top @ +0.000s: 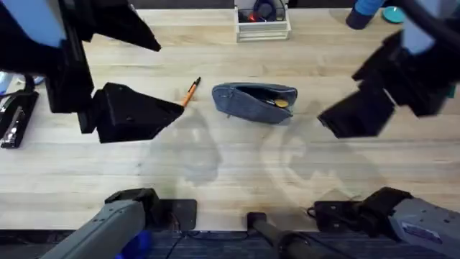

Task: Unzip the bag, pick up the pens from the table one at a time and place them inside, then zip the bag closed.

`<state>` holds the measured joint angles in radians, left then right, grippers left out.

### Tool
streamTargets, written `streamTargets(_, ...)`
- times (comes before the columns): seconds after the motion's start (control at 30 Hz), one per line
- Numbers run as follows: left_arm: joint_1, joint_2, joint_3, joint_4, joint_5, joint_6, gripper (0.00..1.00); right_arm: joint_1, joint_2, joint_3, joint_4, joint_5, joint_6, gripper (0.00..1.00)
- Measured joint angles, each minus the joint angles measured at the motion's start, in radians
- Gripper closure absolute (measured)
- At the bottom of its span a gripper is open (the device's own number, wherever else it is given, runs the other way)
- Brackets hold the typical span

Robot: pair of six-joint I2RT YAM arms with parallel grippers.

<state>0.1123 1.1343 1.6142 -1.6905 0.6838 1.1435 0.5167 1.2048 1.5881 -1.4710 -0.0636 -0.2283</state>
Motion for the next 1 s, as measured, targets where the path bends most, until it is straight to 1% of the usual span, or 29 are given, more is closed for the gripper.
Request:
streamTargets(0.13, 0.000, 0.000, 0.000, 0.000, 0.000, -0.001, 0.007, 0.000, -0.074, -0.050, 0.002, 0.036, 0.031, 0.003)
streamTargets(0.23, 0.000, 0.000, 0.000, 0.000, 0.003, -0.022, 0.007, 0.000, -0.124, -0.085, 0.012, 0.060, 0.051, 0.003)
streamTargets(0.5, 0.000, 0.000, 0.000, 0.000, 0.004, -0.041, 0.007, 0.000, -0.261, -0.161, 0.059, 0.088, 0.092, 0.003)
streamTargets(0.67, 0.000, 0.002, 0.000, 0.000, 0.005, -0.069, 0.007, 0.000, -0.344, -0.225, 0.094, 0.106, 0.102, 0.003)
streamTargets(0.83, 0.000, 0.027, 0.000, 0.000, 0.005, -0.091, 0.007, 0.000, -0.390, -0.274, 0.128, 0.112, 0.091, 0.003)
streamTargets(1.0, 0.000, 0.054, 0.000, 0.000, 0.014, -0.101, 0.007, 0.000, -0.393, -0.283, 0.135, 0.112, 0.047, 0.003)
